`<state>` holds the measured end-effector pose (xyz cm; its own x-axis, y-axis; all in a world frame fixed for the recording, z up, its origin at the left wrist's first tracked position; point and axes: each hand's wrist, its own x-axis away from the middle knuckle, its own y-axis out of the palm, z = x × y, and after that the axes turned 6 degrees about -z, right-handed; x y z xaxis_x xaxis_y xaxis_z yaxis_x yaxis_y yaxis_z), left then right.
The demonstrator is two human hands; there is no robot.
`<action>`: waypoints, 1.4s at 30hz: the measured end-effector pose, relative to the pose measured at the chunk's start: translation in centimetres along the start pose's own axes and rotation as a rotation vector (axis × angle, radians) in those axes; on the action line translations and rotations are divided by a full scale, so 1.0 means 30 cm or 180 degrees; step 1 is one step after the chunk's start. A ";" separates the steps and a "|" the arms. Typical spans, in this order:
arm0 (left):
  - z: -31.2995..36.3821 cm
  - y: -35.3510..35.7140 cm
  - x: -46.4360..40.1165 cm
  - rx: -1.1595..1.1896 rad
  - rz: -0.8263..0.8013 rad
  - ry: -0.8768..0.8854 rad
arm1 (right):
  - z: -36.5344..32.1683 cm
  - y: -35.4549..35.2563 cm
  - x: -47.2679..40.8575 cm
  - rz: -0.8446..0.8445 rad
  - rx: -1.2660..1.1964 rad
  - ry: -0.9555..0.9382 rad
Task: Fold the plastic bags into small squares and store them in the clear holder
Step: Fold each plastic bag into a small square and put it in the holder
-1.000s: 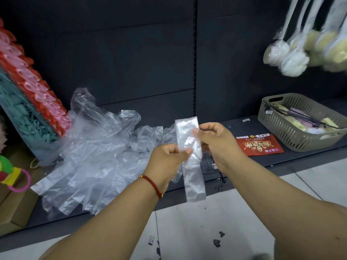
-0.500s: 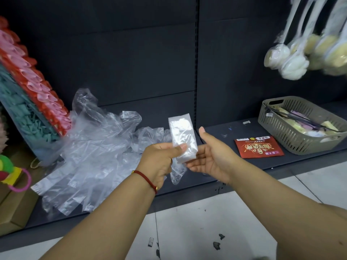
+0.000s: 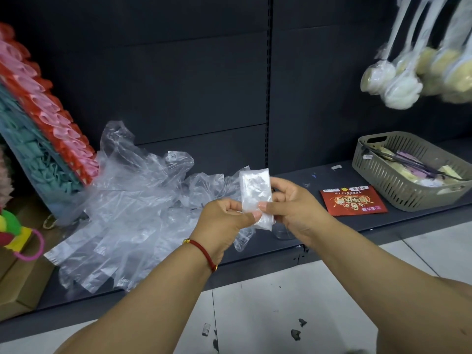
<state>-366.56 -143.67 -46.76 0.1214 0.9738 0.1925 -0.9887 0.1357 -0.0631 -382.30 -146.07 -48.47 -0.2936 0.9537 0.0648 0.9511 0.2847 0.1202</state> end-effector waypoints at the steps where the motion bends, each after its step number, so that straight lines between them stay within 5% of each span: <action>1: 0.001 -0.005 -0.004 -0.0068 0.0049 -0.0049 | 0.001 -0.006 -0.004 0.0010 0.0089 -0.0034; 11: 0.028 -0.052 -0.031 0.0680 -0.0429 -0.0965 | -0.015 -0.014 0.007 -0.0218 0.0823 -0.0073; 16: 0.024 -0.029 -0.026 0.0170 0.0077 -0.0163 | -0.041 0.007 0.018 0.0192 0.1439 0.0049; 23: 0.026 -0.020 -0.011 -0.0269 0.0216 0.0771 | -0.046 0.017 0.023 0.0309 0.0166 -0.0110; 33: 0.030 -0.026 -0.012 0.0889 -0.0019 0.0815 | -0.031 0.015 0.026 0.0396 -0.0051 -0.0755; 42: 0.005 -0.009 -0.011 -0.0135 0.0537 0.1440 | -0.037 0.037 0.035 0.0690 0.0217 -0.0954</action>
<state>-366.37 -144.06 -46.65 -0.0053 0.9633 -0.2684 -0.9946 -0.0329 -0.0984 -381.65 -144.87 -47.16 -0.0531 0.9757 -0.2126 0.9952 0.0692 0.0686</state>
